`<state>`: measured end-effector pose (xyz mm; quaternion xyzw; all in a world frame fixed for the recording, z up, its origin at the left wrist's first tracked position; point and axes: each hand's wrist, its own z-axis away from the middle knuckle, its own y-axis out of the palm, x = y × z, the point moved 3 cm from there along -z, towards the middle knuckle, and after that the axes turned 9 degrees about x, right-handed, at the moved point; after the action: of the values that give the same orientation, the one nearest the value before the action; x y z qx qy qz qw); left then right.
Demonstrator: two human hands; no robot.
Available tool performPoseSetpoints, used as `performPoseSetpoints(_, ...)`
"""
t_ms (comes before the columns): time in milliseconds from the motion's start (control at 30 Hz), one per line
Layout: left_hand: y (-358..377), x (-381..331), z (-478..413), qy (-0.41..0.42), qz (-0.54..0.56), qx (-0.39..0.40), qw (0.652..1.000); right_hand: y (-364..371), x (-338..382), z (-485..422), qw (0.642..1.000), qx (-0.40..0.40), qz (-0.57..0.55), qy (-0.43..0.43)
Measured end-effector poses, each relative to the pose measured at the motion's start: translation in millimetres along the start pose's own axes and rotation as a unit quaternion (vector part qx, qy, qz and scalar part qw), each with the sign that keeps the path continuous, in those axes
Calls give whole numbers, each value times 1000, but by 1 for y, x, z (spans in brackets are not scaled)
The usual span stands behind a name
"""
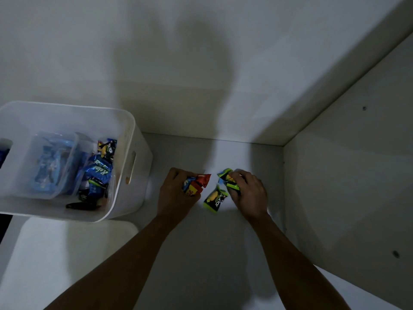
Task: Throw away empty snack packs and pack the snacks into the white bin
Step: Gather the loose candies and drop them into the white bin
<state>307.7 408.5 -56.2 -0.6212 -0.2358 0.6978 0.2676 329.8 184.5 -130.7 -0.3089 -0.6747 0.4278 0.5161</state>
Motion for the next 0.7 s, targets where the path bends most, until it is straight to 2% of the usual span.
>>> performPoseSetpoints(300, 4, 5, 4, -45, 39, 29, 998, -15, -1, -1, 980, -48, -171, 94)
performPoseSetpoints(400, 10, 12, 8, -40, 59, 106, 992, -24, 10, 10, 963, -83, -222, 124)
performPoseSetpoints(467, 13, 11, 9, -40, 83, 200, 976, -32, 14, 21, 951, -111, -248, 145)
performPoseSetpoints(533, 17, 5, 9, -29, 62, 291, 954, -39, 15, 30, 934, -124, -282, 178)
performPoseSetpoints(600, 22, -3, 6, -16, 29, 334, 942, -45, 17, 37, 919, -97, -321, 208)
performPoseSetpoints(700, 31, -10, 1, -58, 31, 367, 928, -52, 21, 41, 903, -52, -363, 225)
